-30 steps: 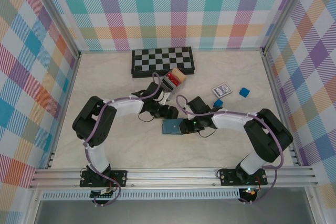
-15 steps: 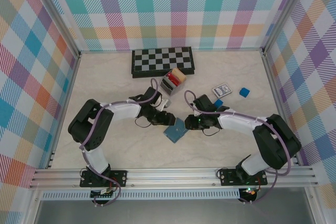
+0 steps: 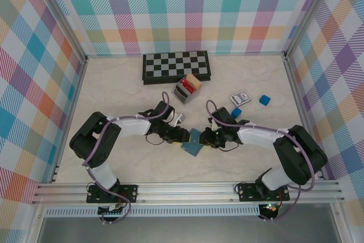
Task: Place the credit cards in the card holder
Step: Rotate the card holder at the bottom-center of the table, then pick up the card holder at the bottom-center of the table.
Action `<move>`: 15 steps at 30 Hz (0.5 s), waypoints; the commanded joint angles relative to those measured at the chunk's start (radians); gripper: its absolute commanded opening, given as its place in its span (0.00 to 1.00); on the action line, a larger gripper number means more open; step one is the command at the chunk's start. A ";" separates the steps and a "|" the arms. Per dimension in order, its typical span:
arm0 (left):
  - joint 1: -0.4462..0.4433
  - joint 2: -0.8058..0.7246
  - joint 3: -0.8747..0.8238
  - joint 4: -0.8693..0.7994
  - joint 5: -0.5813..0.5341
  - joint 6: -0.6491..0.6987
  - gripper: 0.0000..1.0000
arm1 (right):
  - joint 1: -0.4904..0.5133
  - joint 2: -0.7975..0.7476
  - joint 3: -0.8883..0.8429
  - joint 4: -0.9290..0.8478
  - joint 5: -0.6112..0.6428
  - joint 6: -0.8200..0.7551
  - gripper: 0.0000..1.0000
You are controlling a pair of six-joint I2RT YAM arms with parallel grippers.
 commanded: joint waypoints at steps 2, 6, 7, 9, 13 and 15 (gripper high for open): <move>-0.020 0.001 -0.022 0.088 0.058 -0.050 0.42 | -0.005 0.050 0.045 -0.021 0.036 0.026 0.22; -0.024 0.006 -0.034 0.096 0.052 -0.058 0.42 | -0.005 0.064 0.055 -0.043 0.069 0.011 0.22; -0.027 0.007 -0.039 0.108 0.050 -0.064 0.41 | -0.005 0.067 0.055 -0.046 0.072 0.007 0.22; -0.028 0.003 -0.053 0.137 0.054 -0.083 0.37 | -0.005 0.076 0.060 -0.061 0.081 -0.005 0.22; -0.029 -0.024 -0.081 0.192 0.036 -0.123 0.29 | -0.005 0.080 0.071 -0.096 0.109 -0.023 0.23; -0.030 -0.044 -0.102 0.227 0.023 -0.150 0.26 | -0.005 0.071 0.078 -0.111 0.118 -0.028 0.23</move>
